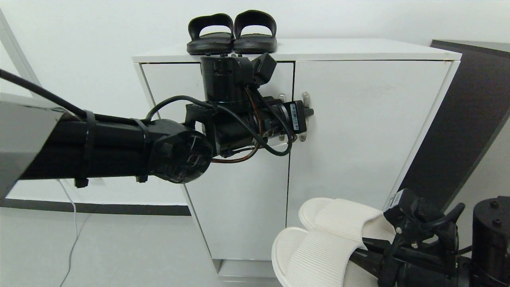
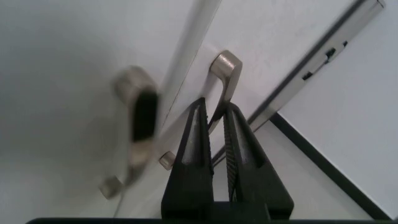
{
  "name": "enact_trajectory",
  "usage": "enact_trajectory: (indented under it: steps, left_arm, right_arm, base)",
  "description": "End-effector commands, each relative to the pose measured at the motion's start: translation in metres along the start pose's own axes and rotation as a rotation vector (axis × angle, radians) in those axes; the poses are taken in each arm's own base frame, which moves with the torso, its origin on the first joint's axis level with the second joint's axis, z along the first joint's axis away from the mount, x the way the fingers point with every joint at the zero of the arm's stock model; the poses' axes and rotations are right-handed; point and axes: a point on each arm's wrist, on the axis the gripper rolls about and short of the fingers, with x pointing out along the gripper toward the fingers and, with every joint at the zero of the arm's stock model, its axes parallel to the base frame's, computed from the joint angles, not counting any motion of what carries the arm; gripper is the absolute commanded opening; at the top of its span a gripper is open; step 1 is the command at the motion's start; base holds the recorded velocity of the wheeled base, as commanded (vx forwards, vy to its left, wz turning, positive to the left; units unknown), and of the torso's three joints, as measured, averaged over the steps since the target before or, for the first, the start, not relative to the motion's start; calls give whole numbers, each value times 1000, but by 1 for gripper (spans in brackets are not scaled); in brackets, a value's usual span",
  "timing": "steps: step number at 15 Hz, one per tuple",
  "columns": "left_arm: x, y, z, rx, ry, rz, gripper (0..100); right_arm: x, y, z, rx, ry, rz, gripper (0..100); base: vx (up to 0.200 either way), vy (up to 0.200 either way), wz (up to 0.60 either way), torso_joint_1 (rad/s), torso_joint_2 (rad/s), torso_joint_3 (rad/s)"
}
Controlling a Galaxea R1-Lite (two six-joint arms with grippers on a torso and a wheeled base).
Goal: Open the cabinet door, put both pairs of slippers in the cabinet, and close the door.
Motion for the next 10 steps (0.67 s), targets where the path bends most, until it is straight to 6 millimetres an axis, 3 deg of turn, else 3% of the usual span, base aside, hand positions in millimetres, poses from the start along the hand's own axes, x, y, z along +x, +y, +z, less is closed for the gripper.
enact_trajectory:
  steps: [1,3,5,10]
  left_arm:
    - [-7,-2,1,-3,3,-6,0]
    - [-11,-3,0,-4,6,-5,0]
    - [-27,-9,1,-4,16,-11,0]
    - [-54,-20,-4,1,23,-28,0]
  right_arm:
    - [-1,1,-2,-2,5,7,0]
    - [-2,3,-3,-3,6,15,0]
    - [-13,8,-4,-13,-11,100,0]
    - [-13,8,-6,-13,-1,100,0]
  base:
    - [0,0,0,0,0,0]
    - [0,0,0,0,0,0]
    - [0,0,0,0,0,0]
    - [0,0,0,0,0,0]
